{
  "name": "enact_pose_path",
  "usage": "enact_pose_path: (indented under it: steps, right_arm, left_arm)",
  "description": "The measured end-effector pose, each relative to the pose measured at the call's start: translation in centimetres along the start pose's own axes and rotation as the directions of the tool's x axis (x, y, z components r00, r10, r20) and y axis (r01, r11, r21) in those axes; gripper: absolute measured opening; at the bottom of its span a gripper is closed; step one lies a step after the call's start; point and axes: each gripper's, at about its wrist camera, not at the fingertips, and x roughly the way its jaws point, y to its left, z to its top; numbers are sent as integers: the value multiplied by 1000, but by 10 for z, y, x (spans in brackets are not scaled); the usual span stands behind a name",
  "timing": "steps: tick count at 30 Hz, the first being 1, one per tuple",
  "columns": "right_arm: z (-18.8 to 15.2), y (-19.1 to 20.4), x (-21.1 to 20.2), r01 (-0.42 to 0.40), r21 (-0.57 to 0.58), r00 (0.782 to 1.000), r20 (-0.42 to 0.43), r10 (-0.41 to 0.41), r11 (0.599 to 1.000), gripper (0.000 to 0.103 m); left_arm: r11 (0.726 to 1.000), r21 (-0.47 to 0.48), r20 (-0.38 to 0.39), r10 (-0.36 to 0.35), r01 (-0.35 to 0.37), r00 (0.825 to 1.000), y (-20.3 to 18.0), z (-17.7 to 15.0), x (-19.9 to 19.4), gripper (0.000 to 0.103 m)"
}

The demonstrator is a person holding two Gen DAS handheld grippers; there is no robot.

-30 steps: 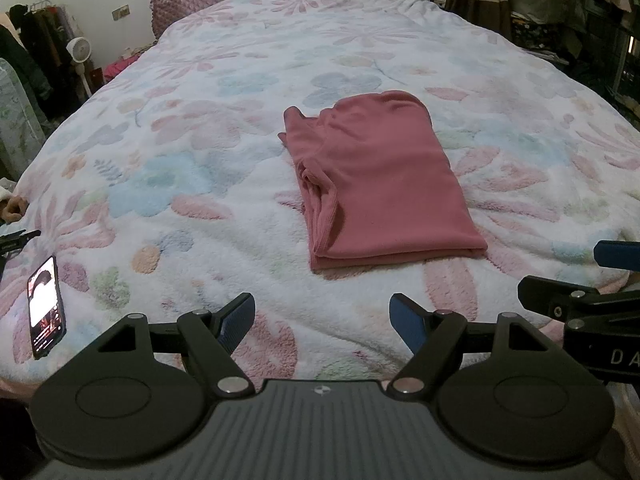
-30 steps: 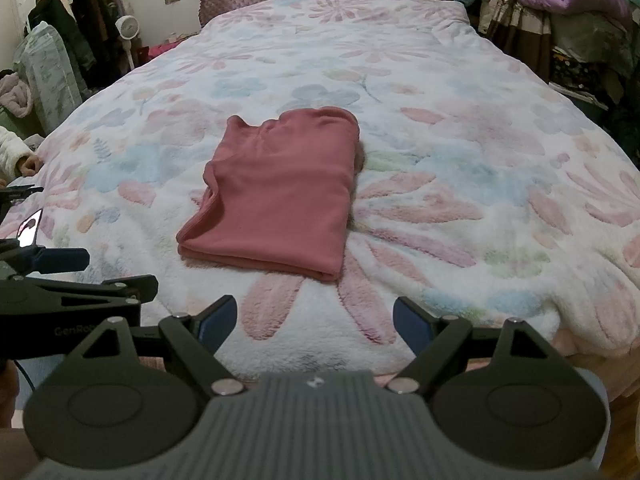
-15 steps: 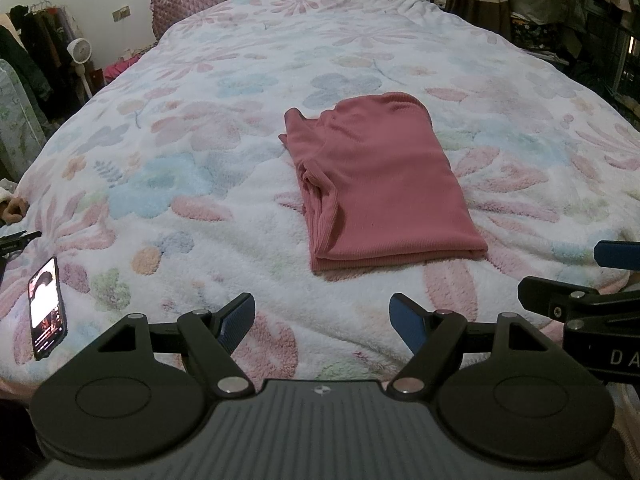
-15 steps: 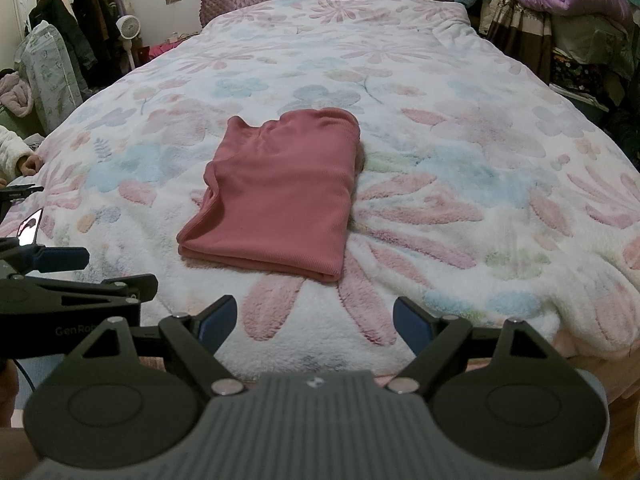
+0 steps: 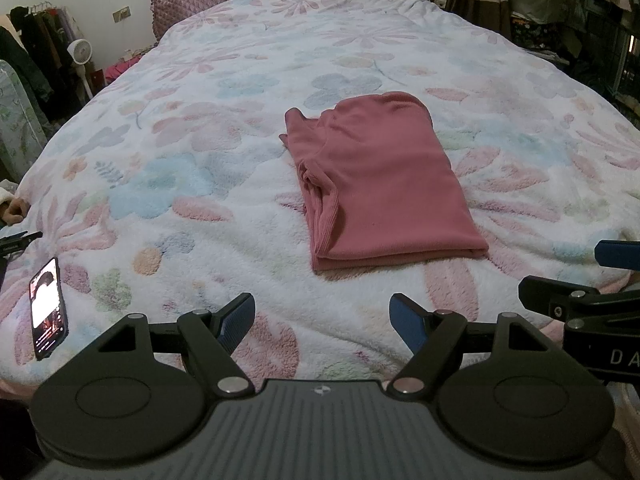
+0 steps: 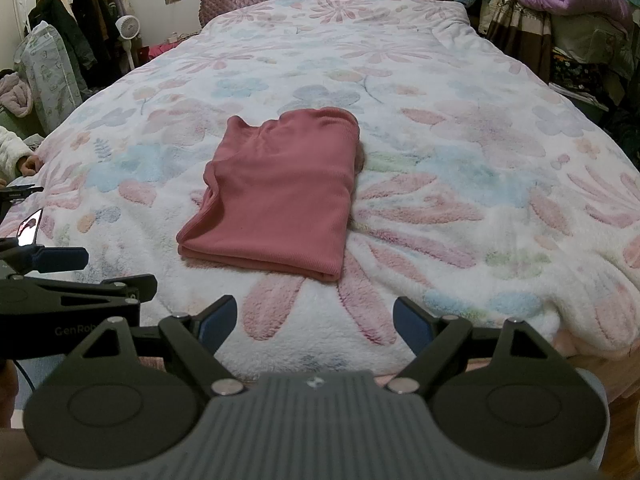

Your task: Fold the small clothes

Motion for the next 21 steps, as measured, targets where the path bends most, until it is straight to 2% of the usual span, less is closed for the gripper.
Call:
enact_pose_path:
  steps: [21]
  right_arm:
    - [0,0,1,-2,2,1000,-2,2,1000,81]
  left_arm:
    - [1000,8,33,-7,6,999,6,0,-6,90]
